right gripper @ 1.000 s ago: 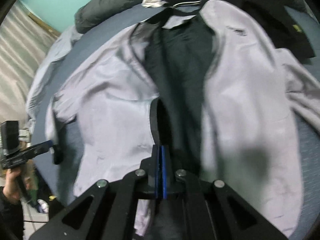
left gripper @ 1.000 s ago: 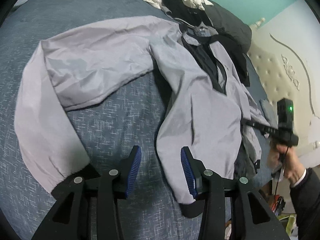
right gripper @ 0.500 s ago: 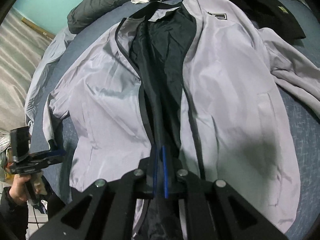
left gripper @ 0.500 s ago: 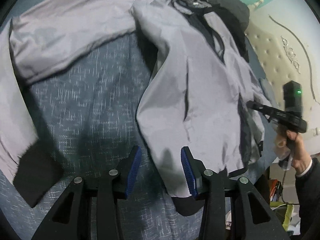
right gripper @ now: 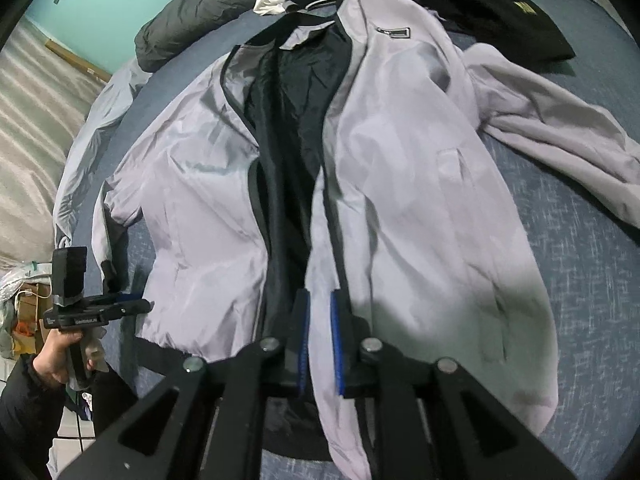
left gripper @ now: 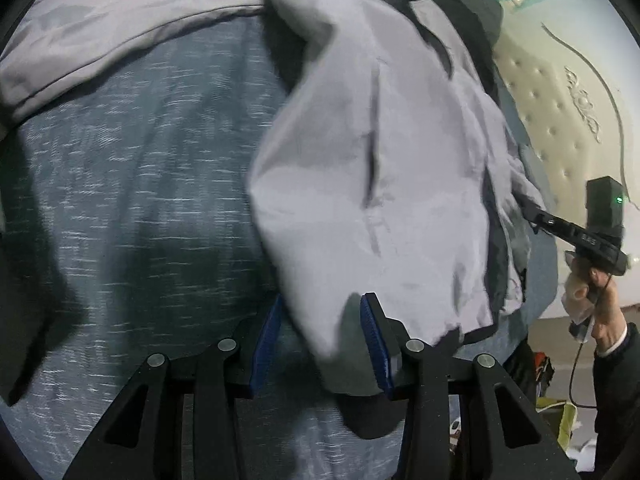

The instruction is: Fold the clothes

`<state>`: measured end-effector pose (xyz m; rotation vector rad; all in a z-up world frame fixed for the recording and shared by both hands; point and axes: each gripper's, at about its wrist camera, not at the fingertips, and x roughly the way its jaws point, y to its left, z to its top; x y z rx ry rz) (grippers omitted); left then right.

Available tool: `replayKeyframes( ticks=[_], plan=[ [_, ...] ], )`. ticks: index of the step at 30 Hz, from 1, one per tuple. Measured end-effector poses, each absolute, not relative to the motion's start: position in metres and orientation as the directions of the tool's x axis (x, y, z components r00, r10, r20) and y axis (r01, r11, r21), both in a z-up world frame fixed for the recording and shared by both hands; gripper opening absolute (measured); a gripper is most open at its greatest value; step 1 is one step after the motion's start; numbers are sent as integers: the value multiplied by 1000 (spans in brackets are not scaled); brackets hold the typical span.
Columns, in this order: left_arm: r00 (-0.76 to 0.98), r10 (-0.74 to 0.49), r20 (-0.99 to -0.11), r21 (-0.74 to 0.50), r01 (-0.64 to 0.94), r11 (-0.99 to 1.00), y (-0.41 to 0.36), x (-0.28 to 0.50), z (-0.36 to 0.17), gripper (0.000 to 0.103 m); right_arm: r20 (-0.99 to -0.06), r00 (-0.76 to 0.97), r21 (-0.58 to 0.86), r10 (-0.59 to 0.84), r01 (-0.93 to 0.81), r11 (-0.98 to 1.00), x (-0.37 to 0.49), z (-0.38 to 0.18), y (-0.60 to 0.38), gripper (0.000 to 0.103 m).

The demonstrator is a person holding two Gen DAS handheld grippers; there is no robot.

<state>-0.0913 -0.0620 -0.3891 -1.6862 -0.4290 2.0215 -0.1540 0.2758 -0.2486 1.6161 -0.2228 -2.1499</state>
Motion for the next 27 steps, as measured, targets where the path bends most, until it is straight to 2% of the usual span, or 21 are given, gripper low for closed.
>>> replayKeyframes(
  ticks=[8, 13, 16, 27],
  plan=[
    [-105, 532, -841, -511, -173, -842, -50, -89, -389, 43, -871, -213, 383, -443, 269, -883, -146, -245, 276, 10],
    [-102, 531, -841, -510, -173, -842, -52, -89, -391, 16, -879, -226, 347, -419, 297, -889, -142, -239, 276, 11],
    [-111, 535, -838, -511, -185, -839, -52, -88, -385, 4, -879, -234, 348, -415, 278, -895, -141, -236, 284, 12],
    [-197, 512, -836, -463, -247, -851, -74, -84, -322, 3, -878, -271, 334, -395, 246, -910, -137, -222, 310, 13]
  ],
)
